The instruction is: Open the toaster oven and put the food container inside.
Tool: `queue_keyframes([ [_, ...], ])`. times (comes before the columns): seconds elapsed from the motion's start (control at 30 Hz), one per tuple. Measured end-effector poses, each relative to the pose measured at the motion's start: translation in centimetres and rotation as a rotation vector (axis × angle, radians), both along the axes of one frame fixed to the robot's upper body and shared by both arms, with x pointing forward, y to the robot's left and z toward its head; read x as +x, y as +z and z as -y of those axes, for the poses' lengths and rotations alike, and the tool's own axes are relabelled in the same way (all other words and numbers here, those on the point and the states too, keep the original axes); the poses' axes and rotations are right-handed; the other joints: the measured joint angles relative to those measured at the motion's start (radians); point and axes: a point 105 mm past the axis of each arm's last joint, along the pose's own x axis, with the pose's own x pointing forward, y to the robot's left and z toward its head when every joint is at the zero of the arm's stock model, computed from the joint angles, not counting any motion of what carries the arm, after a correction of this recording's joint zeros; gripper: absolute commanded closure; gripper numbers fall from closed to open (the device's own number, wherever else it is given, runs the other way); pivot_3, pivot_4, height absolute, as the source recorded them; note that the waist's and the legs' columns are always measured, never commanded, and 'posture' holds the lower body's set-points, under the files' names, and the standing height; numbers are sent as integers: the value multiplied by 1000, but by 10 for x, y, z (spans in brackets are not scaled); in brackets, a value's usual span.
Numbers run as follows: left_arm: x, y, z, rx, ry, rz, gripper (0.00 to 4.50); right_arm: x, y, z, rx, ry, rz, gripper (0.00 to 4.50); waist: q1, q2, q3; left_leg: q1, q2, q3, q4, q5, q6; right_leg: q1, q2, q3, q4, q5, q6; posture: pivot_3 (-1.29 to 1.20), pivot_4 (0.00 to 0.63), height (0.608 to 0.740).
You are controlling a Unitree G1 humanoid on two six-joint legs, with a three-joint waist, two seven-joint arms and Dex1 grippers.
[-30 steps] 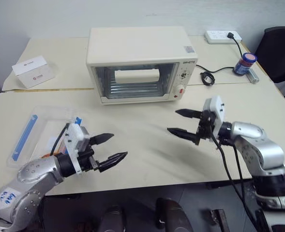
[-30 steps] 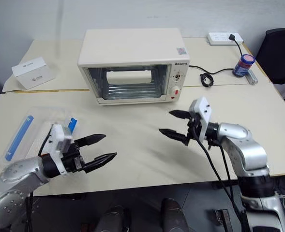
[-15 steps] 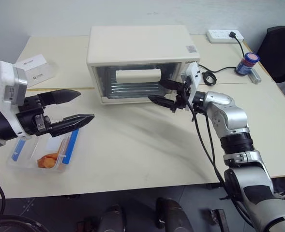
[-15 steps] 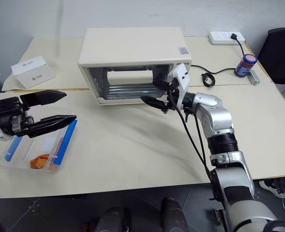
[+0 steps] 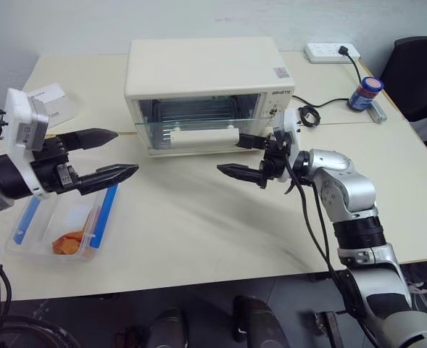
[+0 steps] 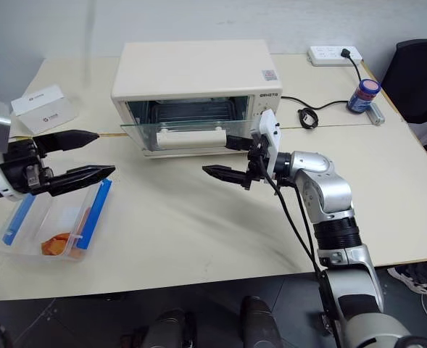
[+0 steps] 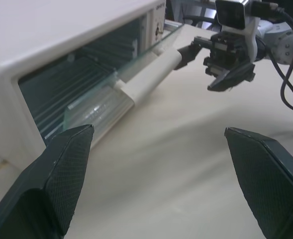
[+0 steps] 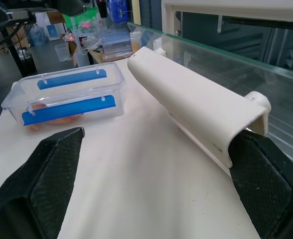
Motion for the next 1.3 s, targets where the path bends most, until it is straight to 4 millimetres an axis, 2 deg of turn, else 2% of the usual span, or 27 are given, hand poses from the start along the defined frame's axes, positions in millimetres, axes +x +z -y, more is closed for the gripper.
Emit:
queue_keyframes([
  [0.03, 3, 4, -1, -6, 4, 15, 0, -1, -1, 0, -2, 1, 1, 32, 1, 0, 0, 0, 0, 0, 0, 0, 0, 0, 0, 0, 0, 0, 0, 0, 150, 740],
  [0.13, 16, 19, -5, -23, 27, 64, 617, -7, -10, 2, -12, 10, -6, 0, 3, 0, 0, 0, 0, 0, 0, 0, 0, 0, 1, 0, 0, 0, 0, 0, 150, 740],
  [0.2, 36, 34, -7, -35, 58, 125, 1188, -12, -22, 1, -28, 18, -21, 0, 4, 0, 0, 0, 0, 1, 1, 0, 0, 1, 1, 0, 0, 0, 0, 0, 150, 740],
  [0.3, 60, 40, -3, -15, 80, 167, 2060, -14, -31, -1, -38, 20, -24, 0, 3, 0, 0, 0, 0, 1, 1, 0, -1, 0, 2, 0, 0, 0, 0, 0, 150, 740],
  [0.4, 81, 29, 10, 66, 60, 168, 2949, -14, -33, -4, -42, 15, -13, 0, -2, 0, 0, 0, 1, 2, 1, 0, -1, 0, 3, 0, 0, 0, 0, 0, 150, 740],
  [0.57, 95, -1, 23, 162, -4, 119, 4468, -13, -33, -6, -35, 0, -13, 0, -3, 0, 0, 0, 2, 2, 1, 0, -2, -1, 4, 0, 0, 0, 0, 0, 150, 740],
  [0.67, 98, -10, 29, 211, -32, 103, 4468, -13, -32, -5, -30, -21, -8, 0, 2, 0, 0, 0, 3, 2, 2, 0, -1, -1, 4, 0, 0, 0, 0, 0, 150, 740],
  [0.8, 100, -33, 42, 312, -81, 59, 4468, -21, -35, 5, -52, -60, -9, 0, 7, 0, 0, -1, 2, 2, 2, 0, -1, -1, 4, 0, 0, 0, 0, 0, 150, 740],
  [1.07, 82, -60, 58, 476, -187, 9, 4468, -64, -42, 61, -165, -130, -72, 0, 24, 0, 0, 0, 3, 2, 3, 0, -1, 0, 5, 1, 0, 0, 0, 0, 150, 740],
  [1.17, 79, -75, 59, 559, -210, -39, 4468, -77, -27, 71, -151, -138, -68, 0, 30, 0, 0, 1, 5, 2, 6, 0, -2, 2, 7, 2, 0, 0, 0, 0, 150, 740],
  [1.3, 78, -96, 58, 652, -221, -84, 4468, -85, -11, 72, -123, -132, -46, 0, 33, 0, 0, 0, 6, 2, 7, 0, -1, 2, 8, 2, 0, 0, 0, 0, 150, 740],
])
